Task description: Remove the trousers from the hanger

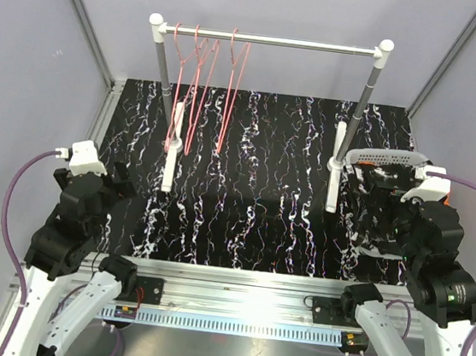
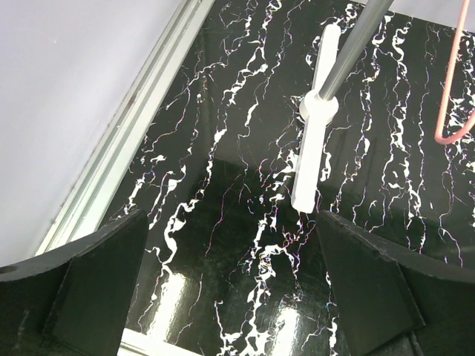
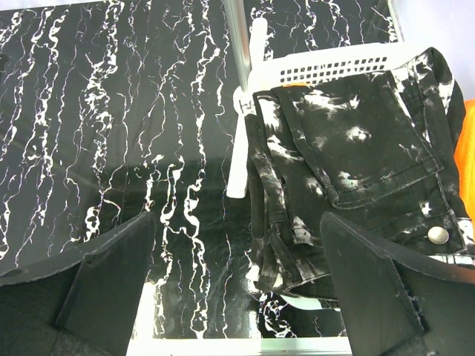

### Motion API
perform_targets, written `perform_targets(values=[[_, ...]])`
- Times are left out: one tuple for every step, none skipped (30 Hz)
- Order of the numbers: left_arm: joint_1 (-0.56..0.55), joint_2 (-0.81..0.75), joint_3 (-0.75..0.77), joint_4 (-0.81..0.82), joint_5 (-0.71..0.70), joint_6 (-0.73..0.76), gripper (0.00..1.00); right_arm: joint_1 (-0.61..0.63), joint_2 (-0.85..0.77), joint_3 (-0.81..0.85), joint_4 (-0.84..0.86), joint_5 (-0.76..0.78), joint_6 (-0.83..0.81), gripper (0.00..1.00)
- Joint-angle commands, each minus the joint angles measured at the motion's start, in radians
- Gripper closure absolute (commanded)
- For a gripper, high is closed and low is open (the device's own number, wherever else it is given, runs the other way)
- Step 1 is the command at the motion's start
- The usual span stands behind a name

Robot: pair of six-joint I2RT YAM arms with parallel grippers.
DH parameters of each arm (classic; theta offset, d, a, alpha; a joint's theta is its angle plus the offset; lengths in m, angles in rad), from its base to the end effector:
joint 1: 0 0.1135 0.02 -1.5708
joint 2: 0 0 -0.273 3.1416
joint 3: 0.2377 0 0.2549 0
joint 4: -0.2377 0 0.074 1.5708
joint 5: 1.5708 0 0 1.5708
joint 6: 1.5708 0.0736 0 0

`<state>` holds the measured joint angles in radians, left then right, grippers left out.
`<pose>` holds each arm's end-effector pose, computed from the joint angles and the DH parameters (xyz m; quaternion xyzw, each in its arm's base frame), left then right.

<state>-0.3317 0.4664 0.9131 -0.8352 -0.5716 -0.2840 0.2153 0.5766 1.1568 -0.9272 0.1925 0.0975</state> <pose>0.1070 0.0053 0.3459 -0.1381 0.8001 0.0611 0.5805 0.1036 0.0082 0.3986 0.0072 0.8166 0.0114 0.5770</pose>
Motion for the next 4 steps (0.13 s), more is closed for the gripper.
perform_targets(values=[[0.003, -0.005, -0.003, 0.042, 0.012, 0.016, 0.01, 0.007, 0.017, 0.000, 0.033, 0.005, -0.005, 0.01], [0.003, -0.008, -0.003, 0.041, 0.012, 0.016, 0.01, 0.007, 0.016, 0.000, 0.033, 0.002, -0.007, 0.01], [0.003, -0.008, -0.003, 0.042, 0.012, 0.017, 0.01, 0.007, 0.017, 0.000, 0.034, 0.005, -0.007, 0.01], [0.003, -0.012, -0.002, 0.042, 0.010, 0.017, 0.01, 0.007, 0.017, -0.003, 0.037, 0.008, -0.007, 0.00]])
